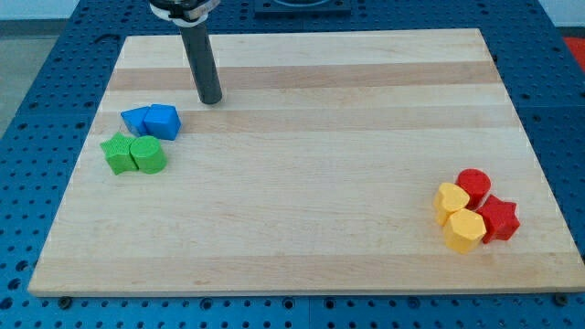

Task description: Push blue cube slightly down

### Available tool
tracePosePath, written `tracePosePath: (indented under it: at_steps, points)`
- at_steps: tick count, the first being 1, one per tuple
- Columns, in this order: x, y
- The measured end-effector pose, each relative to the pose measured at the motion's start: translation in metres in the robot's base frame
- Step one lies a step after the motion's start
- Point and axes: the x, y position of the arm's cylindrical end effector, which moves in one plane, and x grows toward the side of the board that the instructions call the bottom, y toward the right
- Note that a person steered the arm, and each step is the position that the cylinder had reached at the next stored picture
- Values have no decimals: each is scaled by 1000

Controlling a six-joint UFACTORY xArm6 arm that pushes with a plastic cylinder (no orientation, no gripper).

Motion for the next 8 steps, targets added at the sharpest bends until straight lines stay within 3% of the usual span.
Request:
tracePosePath:
  at_steps: [2, 8]
  points:
    - [22, -2]
    - [35, -47]
